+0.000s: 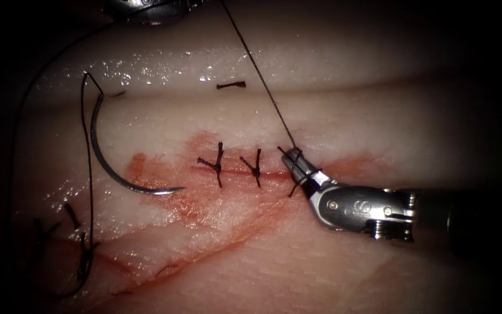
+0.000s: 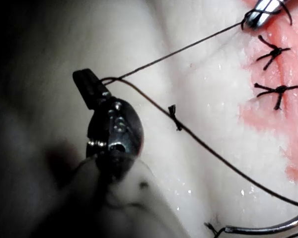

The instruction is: Wound Closure

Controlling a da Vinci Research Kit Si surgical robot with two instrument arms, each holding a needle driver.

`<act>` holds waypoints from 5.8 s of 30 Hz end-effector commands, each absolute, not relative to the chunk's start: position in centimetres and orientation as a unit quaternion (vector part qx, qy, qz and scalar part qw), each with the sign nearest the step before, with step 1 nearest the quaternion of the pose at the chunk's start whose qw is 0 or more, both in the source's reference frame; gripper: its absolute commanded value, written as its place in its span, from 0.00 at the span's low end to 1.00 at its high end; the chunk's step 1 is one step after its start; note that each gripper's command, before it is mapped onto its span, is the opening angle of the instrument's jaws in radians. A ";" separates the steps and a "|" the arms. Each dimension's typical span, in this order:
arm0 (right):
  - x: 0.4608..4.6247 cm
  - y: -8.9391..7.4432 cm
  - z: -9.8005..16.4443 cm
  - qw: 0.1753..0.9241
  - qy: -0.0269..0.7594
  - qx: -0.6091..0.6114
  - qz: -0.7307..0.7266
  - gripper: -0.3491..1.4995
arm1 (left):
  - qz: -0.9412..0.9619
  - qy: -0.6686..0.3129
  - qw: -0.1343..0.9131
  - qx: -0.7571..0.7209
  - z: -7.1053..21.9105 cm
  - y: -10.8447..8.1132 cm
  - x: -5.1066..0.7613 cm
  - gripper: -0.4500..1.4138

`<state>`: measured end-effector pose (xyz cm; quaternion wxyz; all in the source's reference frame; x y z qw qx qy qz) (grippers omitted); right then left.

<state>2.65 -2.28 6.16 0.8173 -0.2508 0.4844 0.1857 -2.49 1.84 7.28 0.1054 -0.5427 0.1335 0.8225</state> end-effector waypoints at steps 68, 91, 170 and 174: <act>2.64 -2.8 6.1 0.624 0.477 0.140 0.603 0.00 | 0.837 0.067 0.128 -0.528 7.5 2.5 -2.56 0.00; 2.86 -3.3 5.7 0.762 0.430 -0.127 0.468 0.00 | 0.834 0.103 0.161 -0.518 7.4 3.2 -2.41 0.00; 3.15 -2.3 5.8 0.843 0.444 -0.265 0.147 0.00 | 0.798 0.026 0.047 -0.600 5.8 0.0 -3.29 0.00; 3.16 -2.3 5.7 0.857 0.408 -0.299 0.099 0.00 | 0.798 0.026 0.047 -0.600 5.8 0.0 -3.27 0.00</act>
